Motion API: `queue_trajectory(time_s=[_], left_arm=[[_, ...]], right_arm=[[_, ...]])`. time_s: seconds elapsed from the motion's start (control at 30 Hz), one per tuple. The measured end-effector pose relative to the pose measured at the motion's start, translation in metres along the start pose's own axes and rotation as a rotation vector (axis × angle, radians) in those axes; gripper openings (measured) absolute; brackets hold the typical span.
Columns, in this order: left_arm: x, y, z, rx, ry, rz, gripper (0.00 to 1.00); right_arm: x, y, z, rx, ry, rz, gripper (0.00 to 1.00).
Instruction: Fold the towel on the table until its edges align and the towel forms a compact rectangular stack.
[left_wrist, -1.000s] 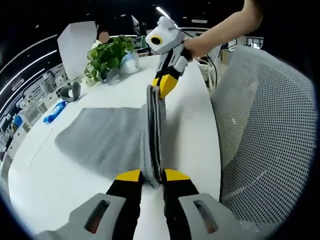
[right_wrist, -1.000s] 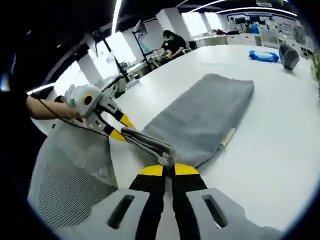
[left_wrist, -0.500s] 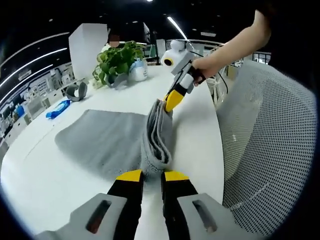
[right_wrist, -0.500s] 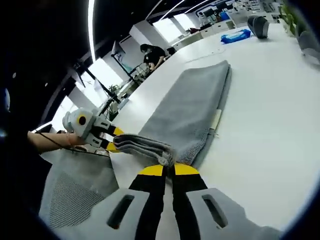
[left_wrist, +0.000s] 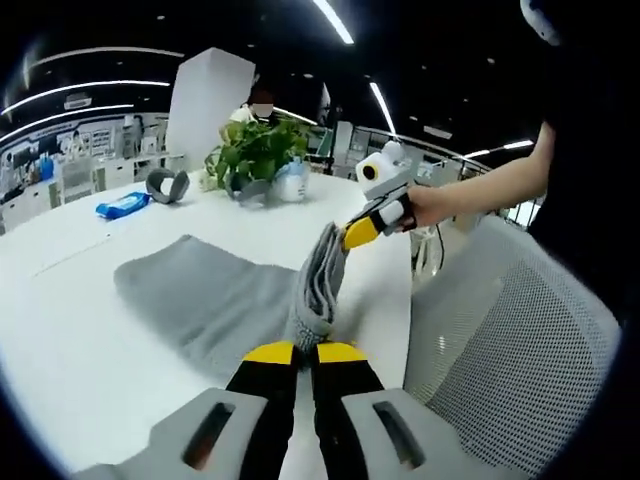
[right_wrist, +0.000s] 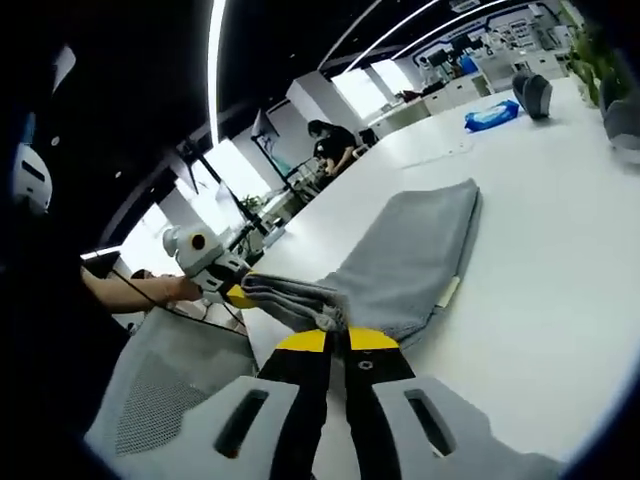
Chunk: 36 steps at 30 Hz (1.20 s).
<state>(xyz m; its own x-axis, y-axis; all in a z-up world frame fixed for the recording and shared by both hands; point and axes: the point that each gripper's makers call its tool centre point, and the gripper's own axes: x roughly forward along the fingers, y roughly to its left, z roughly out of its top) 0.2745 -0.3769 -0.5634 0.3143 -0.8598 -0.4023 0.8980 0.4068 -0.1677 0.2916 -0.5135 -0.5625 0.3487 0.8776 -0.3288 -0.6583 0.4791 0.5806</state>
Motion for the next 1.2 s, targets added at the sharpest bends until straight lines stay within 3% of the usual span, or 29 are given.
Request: queue_trajectory(time_s=[0.3, 0.57, 0.83, 1.03, 1.2], left_arm=[[-0.027, -0.024, 0.031, -0.021, -0.068, -0.052, 0.05], [-0.052, -0.043, 0.063, -0.038, -0.146, -0.083, 0.05], [-0.065, -0.06, 0.074, -0.065, -0.178, -0.103, 0.05], [-0.077, -0.073, 0.09, -0.08, -0.229, -0.108, 0.05], [-0.08, -0.079, 0.096, -0.079, -0.229, -0.129, 0.05]], right_arm=[[-0.022, 0.044, 0.015, -0.109, -0.031, 0.097, 0.02], [-0.039, 0.08, 0.033, -0.15, -0.069, 0.182, 0.02], [-0.045, 0.107, 0.042, -0.188, -0.088, 0.212, 0.02], [-0.053, 0.125, 0.048, -0.197, -0.11, 0.243, 0.02], [-0.054, 0.131, 0.049, -0.192, -0.116, 0.26, 0.02]])
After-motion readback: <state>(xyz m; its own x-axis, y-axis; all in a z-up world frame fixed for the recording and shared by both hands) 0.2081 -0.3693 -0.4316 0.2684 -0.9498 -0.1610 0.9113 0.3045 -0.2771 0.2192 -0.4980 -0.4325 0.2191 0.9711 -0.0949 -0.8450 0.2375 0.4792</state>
